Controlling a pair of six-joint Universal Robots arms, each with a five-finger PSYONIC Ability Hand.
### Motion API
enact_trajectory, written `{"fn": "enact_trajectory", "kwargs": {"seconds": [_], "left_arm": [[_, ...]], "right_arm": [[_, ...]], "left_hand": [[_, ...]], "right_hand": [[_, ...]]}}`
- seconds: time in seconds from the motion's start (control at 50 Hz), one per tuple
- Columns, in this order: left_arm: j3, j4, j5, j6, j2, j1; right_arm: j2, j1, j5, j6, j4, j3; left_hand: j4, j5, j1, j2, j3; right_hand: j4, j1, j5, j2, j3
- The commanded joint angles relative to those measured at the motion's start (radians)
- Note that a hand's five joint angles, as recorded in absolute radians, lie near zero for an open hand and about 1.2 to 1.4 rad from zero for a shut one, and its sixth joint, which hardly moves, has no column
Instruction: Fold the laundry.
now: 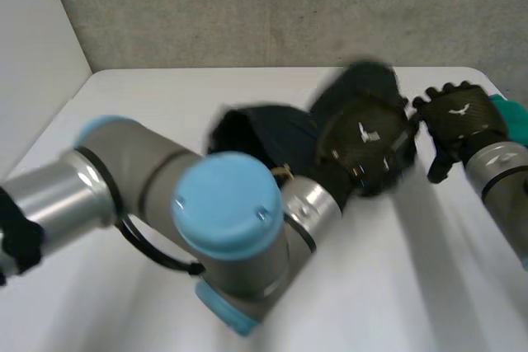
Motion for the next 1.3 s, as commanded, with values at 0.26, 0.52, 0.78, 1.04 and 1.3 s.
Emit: {"fn": "enact_trajectory", "kwargs": {"seconds": [0.26, 0.52, 0.78, 1.04, 1.3], "left_arm": [[-0.164, -0.006, -0.062, -0.001, 0.206, 0.145], [-0.287, -0.022, -0.062, -0.006, 0.252, 0.363], [-0.330, -0.029, -0.050, -0.003, 0.200, 0.445], [-0.212, -0.074, -0.039, 0.019, 0.042, 0.451], [-0.118, -0.179, 0.059, 0.100, -0.067, 0.461]], "right_arm": [[0.004, -0.065, -0.025, -0.015, 0.007, -0.022], [0.002, 0.096, -0.104, 0.095, 0.266, 0.038], [0.019, 0.181, -0.094, 0.204, 0.094, 0.190], [0.083, 0.237, -0.044, 0.203, 0.011, 0.236], [0.116, 0.237, -0.030, 0.192, -0.026, 0.239]], "left_hand": [[-0.158, -0.154, -0.108, -0.163, -0.168], [-0.150, -0.145, -0.100, -0.154, -0.160], [-0.118, -0.113, -0.067, -0.122, -0.128], [-0.103, -0.098, -0.053, -0.107, -0.113], [0.102, 0.107, 0.152, 0.098, 0.092]], "right_hand": [[-0.036, -0.029, -0.050, -0.048, -0.041], [-0.036, -0.029, -0.050, -0.048, -0.041], [-0.036, -0.029, -0.050, -0.048, -0.041], [0.015, 0.022, 0.001, 0.003, 0.010], [0.564, 0.570, 0.549, 0.552, 0.559]]}}
